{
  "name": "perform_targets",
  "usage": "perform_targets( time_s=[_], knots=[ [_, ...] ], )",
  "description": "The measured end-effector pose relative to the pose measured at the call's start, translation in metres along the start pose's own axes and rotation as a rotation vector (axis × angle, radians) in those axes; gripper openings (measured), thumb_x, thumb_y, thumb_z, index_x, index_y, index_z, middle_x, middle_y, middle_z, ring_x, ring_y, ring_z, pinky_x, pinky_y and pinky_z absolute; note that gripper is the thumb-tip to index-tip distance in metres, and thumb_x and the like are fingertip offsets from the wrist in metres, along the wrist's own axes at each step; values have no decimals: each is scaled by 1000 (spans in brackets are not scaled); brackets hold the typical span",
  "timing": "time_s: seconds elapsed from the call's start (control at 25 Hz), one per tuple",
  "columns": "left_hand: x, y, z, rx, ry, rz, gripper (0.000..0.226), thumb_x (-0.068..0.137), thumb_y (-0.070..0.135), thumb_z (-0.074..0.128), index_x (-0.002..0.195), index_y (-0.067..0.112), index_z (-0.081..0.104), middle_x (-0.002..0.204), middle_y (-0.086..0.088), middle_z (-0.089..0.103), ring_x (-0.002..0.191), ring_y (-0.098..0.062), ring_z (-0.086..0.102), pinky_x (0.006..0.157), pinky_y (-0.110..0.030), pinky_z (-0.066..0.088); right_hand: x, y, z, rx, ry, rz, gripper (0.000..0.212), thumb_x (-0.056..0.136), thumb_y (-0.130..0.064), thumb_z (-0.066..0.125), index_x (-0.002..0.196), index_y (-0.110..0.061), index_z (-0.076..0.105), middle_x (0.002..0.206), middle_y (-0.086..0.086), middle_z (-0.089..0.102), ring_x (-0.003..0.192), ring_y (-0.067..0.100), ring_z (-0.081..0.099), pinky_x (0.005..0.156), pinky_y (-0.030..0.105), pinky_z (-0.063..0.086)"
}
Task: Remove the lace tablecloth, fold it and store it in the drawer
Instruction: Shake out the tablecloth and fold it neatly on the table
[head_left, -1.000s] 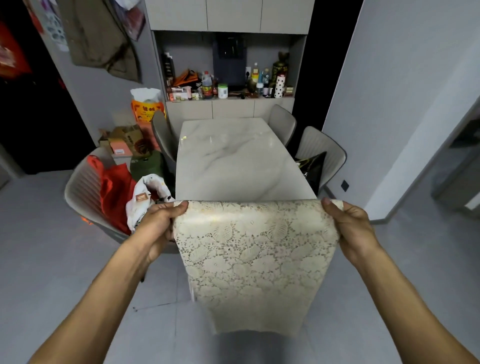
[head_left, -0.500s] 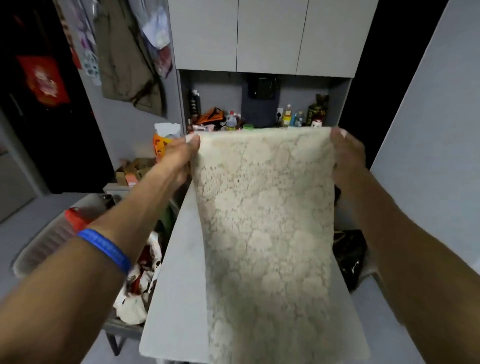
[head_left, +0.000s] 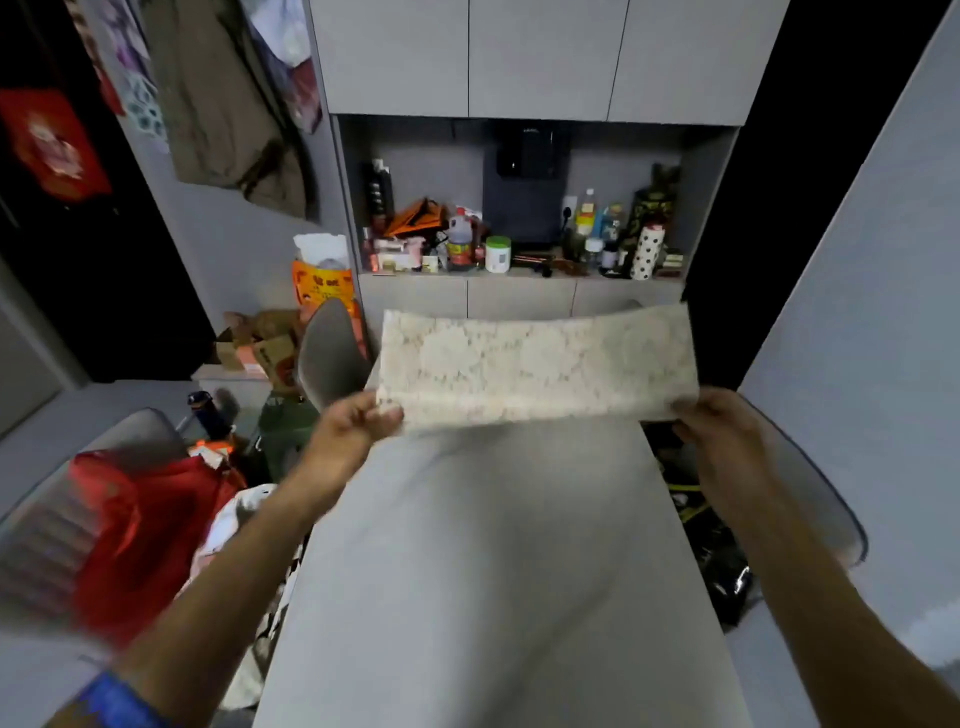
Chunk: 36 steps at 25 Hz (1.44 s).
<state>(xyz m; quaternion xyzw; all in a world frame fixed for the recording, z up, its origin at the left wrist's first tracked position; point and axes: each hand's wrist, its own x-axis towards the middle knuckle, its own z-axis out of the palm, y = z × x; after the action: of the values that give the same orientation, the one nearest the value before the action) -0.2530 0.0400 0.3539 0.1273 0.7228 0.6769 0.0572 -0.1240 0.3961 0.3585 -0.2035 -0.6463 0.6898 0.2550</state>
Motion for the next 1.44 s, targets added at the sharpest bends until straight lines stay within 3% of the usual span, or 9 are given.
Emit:
perform_targets(
  time_s=[0.16,0.32,0.48,0.64,0.72,0.84,1.0,1.28,1.44],
  knots=[
    [-62,-177,4,7,13,-473,19,80,5,77,66,16,71,69,1,67,84,-20,55,62,-21,48,-44,183,-14,-291,66,582,25,82,7,61,70,-14,66,79,12,64,82,26,54,75,35,40],
    [-118,-284,4,310,-224,-725,25,68,32,82,64,20,61,63,10,60,65,-10,54,62,-19,43,-97,294,-11,-640,-165,868,3,76,-1,65,75,-4,64,76,12,62,70,24,55,67,33,42],
    [-143,-324,-1,368,-163,-850,23,72,5,81,87,18,70,87,0,73,94,-24,68,90,-35,49,-134,336,-25,-826,-226,850,42,73,-10,72,114,-12,61,106,7,68,99,27,62,85,32,48],
    [-135,-331,8,481,-162,-844,23,76,9,79,90,22,65,88,-2,72,88,-22,67,76,-29,47,-128,339,-28,-1033,-543,777,84,66,-25,80,141,-23,41,133,7,51,119,26,51,94,32,46],
    [-134,-334,12,553,-144,-784,18,80,12,75,74,23,63,68,3,67,67,-17,62,64,-27,44,-127,343,-33,-1284,-796,663,100,67,-36,77,150,-31,22,145,1,33,127,26,41,98,35,45],
    [-140,-333,12,628,-138,-761,25,84,12,71,65,19,56,58,4,57,58,-15,51,59,-27,38,-138,355,-47,-1454,-853,433,82,77,-32,66,149,-33,26,147,-4,32,121,23,43,92,35,46],
    [-151,-328,12,671,-159,-756,21,85,10,69,70,18,57,60,4,57,57,-15,51,60,-29,38,-138,366,-62,-1142,-458,394,34,93,-15,57,126,-23,62,129,1,62,111,25,57,94,34,47],
    [-174,-316,-4,751,-309,-756,12,90,25,66,84,13,66,79,-3,72,76,-19,67,68,-31,49,-149,356,-85,-1174,-604,412,21,92,-33,63,108,-23,73,97,9,71,93,26,65,80,31,50],
    [-149,-312,-8,580,-200,-690,25,91,23,68,68,19,60,50,5,55,47,-6,43,52,-22,35,-120,341,-62,-901,-424,449,19,90,-26,67,78,-12,68,77,12,65,75,29,61,71,36,47]
  ],
)
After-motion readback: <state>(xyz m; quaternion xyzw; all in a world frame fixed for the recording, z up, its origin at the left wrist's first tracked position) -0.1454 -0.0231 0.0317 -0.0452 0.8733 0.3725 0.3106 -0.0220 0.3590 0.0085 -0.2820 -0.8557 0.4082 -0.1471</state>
